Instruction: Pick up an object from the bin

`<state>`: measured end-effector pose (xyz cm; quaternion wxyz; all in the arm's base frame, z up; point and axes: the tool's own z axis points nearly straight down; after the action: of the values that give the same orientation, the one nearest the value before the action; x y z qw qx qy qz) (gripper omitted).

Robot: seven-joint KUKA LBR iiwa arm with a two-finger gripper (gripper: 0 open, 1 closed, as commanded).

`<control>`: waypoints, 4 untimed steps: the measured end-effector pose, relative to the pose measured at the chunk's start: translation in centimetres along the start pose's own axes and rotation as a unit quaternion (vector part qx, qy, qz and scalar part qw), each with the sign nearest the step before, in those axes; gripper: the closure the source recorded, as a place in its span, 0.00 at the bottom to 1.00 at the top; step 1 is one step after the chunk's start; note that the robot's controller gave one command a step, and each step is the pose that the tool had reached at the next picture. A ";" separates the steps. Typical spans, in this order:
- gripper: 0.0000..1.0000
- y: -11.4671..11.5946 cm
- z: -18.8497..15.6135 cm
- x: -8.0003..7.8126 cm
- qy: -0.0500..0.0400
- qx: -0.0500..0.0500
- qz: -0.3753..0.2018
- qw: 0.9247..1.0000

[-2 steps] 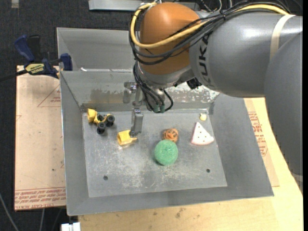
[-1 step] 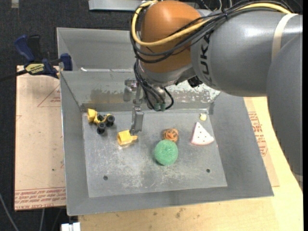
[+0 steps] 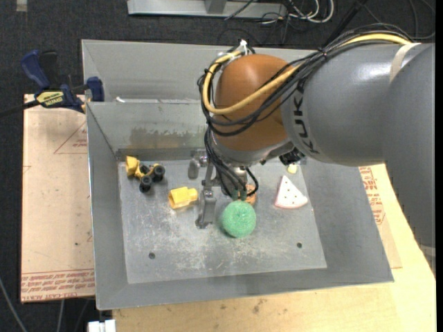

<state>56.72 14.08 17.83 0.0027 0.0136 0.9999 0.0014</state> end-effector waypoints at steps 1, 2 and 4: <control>0.00 -1.0 3.4 2.3 0.006 0.002 -0.006 1.000; 0.00 0.3 5.7 -2.9 -0.005 -0.001 -0.026 1.000; 0.00 -0.6 8.5 -3.1 0.004 0.001 -0.028 1.000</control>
Offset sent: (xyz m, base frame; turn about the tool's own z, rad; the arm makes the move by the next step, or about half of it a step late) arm 0.0495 0.0078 -0.0898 -0.0717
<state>59.85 13.45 9.29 -0.0009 -0.0147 0.9999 0.0003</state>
